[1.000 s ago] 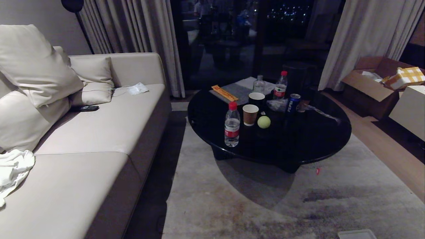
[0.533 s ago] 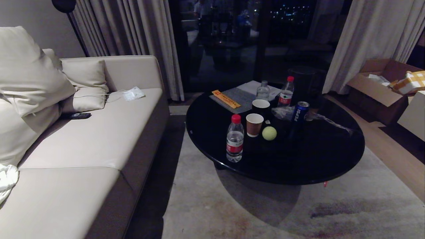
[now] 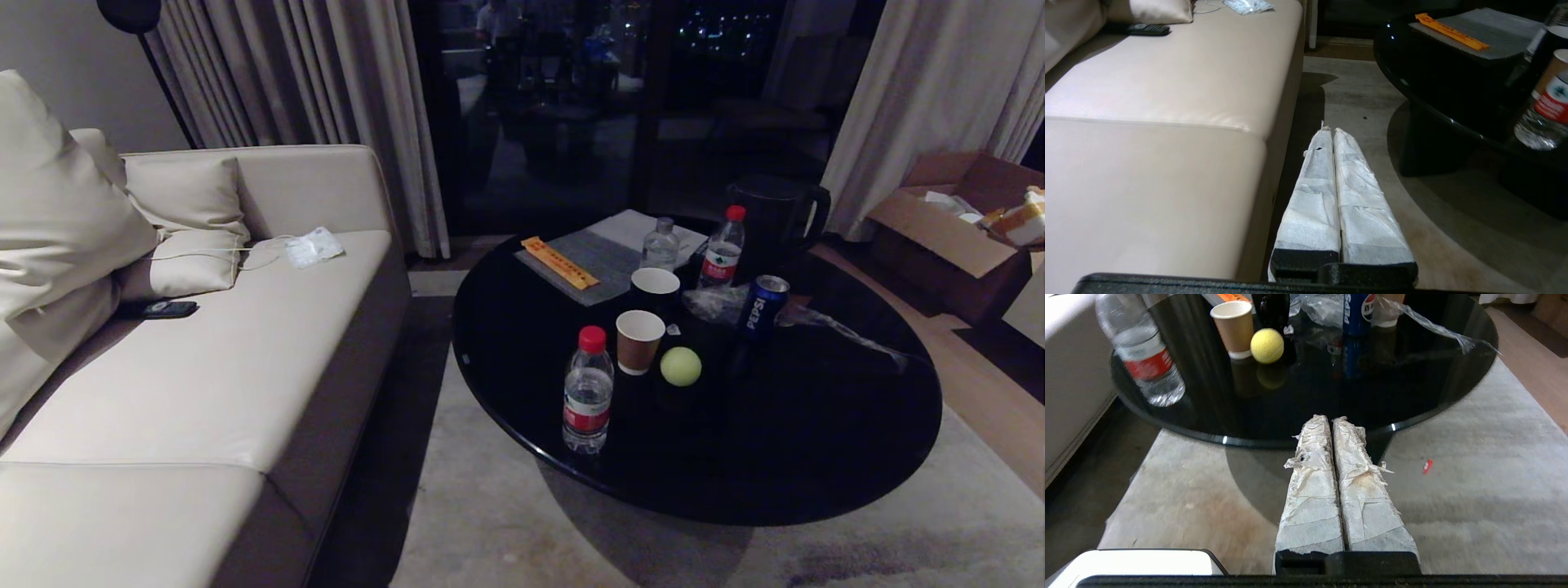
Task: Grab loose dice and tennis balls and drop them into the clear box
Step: Pick up the ball on the table
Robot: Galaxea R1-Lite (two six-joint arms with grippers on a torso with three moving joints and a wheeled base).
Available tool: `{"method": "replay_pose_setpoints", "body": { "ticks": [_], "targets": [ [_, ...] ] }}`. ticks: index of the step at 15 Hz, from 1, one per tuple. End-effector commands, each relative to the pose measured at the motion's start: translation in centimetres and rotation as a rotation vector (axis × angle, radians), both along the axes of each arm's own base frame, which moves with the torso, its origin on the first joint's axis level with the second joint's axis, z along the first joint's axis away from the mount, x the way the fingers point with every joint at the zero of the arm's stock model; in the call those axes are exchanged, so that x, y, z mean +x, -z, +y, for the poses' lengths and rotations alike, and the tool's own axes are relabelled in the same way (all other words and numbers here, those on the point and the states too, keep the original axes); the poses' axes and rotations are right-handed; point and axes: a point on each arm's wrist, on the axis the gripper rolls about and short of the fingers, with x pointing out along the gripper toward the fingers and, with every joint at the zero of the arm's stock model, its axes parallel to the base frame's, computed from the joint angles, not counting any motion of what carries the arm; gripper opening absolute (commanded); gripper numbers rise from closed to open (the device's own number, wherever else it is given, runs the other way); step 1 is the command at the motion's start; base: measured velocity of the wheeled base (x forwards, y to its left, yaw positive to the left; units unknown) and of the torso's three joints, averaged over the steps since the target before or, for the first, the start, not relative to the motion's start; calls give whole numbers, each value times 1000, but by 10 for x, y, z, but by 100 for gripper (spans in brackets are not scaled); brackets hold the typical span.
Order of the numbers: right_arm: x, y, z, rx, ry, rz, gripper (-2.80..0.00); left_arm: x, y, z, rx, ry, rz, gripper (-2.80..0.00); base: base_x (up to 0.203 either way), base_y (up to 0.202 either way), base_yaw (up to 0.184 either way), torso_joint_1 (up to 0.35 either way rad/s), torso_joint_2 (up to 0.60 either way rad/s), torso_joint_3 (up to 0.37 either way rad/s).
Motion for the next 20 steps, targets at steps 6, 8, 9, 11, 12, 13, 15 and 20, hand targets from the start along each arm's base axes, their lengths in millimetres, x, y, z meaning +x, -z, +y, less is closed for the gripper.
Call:
{"method": "replay_pose_setpoints", "body": {
  "ticks": [6,8,9,11,12,13,15,20],
  "targets": [
    [0,0,0,0,-1,2,-280,0,0,0,-1,-1,3,-280,183,0,-2,1,4,2],
    [0,0,0,0,-1,2,-280,0,0,0,1,1,3,-280,181,0,1,-2,4,0],
    [0,0,0,0,-1,2,-280,0,0,0,1,1,3,-280,184,0,-1,4,0,4],
    [0,0,0,0,-1,2,-280,0,0,0,-1,-1,3,-280,157,0,-1,4,4,0],
    [0,0,0,0,-1,2,-280,0,0,0,-1,-1,3,-280,0,0,0,0,0,0],
    [0,0,0,0,-1,2,-280,0,0,0,-2,-1,3,-280,0,0,0,0,0,0],
    [0,0,0,0,-1,2,-280,0,0,0,-2,-1,3,-280,0,0,0,0,0,0],
    [0,0,0,0,-1,2,-280,0,0,0,-7,-1,3,-280,0,0,0,3,2,-80]
  ]
}}
